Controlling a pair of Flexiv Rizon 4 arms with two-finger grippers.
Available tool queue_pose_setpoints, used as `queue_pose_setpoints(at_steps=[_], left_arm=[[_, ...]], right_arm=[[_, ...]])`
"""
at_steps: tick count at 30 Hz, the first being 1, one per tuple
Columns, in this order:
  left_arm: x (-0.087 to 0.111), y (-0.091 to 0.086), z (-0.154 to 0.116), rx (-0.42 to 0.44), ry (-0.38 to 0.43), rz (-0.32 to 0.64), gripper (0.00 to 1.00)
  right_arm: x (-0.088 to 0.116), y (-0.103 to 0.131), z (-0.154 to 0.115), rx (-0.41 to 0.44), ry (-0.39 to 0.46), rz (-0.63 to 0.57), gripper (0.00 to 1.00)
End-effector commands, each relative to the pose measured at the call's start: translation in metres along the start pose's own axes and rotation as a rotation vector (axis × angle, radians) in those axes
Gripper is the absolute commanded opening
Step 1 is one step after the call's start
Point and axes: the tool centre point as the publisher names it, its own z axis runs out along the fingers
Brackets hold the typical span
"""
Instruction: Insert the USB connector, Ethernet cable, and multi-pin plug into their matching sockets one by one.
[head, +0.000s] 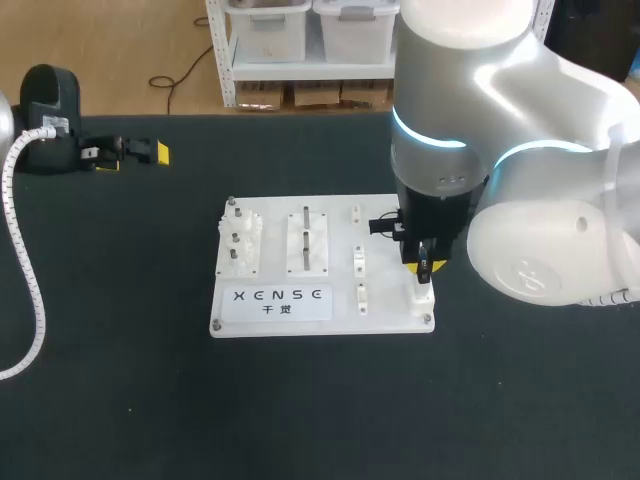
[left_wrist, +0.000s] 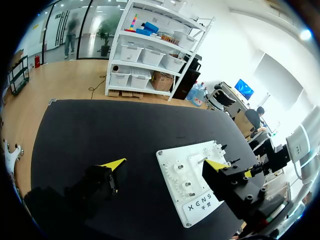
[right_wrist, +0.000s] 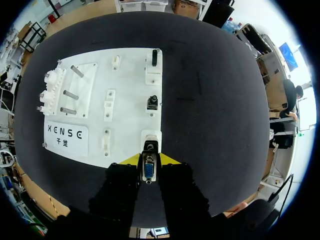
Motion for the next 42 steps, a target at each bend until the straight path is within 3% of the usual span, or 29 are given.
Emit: queue_pose_setpoints(at_steps=[1,26,38,39,40,41,42], left_arm=[[0.000,0.000,0.000,0.000,0.000,0.000,1.00],[0.000,0.000,0.000,0.000,0.000,0.000,1.00],[0.000,0.000,0.000,0.000,0.000,0.000,1.00],[0.000,0.000,0.000,0.000,0.000,0.000,1.00],[0.000,0.000,0.000,0.000,0.000,0.000,1.00],[0.000,0.000,0.000,0.000,0.000,0.000,1.00],[0.000,0.000,0.000,0.000,0.000,0.000,1.00]], right_arm=[[0.005,0.002,0.010,-0.002,0.001,0.004,0.00],[-0.010,-0.002,0.020,-0.024,0.122,0.072,0.00],[-0.009,-0.002,0.016,-0.008,0.107,0.068,0.00],[-0.009,-0.002,0.015,-0.007,0.102,0.066,0.10],[-0.010,-0.002,0.014,-0.003,0.091,0.060,0.36],[-0.010,-0.002,0.012,-0.002,0.090,0.059,0.89],[-0.011,-0.003,0.011,-0.001,0.088,0.059,1.00]])
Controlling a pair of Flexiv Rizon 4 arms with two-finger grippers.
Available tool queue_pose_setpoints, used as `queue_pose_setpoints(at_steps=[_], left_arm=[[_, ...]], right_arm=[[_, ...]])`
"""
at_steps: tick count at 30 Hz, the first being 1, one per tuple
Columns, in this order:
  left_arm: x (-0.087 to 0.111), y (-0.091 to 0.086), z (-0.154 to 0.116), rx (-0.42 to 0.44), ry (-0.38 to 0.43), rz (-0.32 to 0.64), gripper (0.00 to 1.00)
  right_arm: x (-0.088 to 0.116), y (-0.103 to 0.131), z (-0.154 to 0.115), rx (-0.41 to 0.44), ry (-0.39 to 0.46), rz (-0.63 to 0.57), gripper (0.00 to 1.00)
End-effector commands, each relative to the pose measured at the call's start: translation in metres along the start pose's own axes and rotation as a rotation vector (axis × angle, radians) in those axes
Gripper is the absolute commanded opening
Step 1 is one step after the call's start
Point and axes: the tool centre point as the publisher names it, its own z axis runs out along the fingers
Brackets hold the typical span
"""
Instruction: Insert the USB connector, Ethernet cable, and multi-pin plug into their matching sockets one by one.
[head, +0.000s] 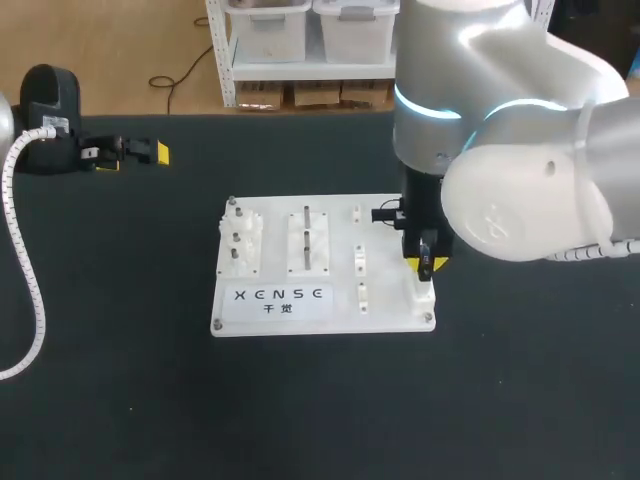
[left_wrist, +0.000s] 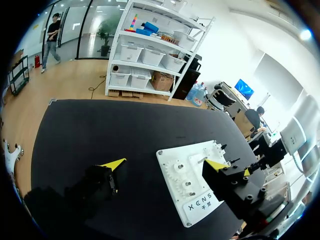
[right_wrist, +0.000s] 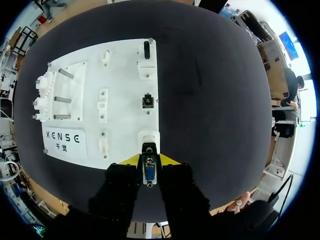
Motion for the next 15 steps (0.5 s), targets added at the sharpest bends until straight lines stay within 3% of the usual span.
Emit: queue_pose_setpoints(at_steps=[1,15], left_arm=[[0.000,0.000,0.000,0.000,0.000,0.000,1.00],[0.000,0.000,0.000,0.000,0.000,0.000,1.00]], right_arm=[[-0.002,0.001,0.004,0.002,-0.017,0.001,1.00],[-0.013,-0.003,-0.020,0.017,-0.074,0.005,1.00]])
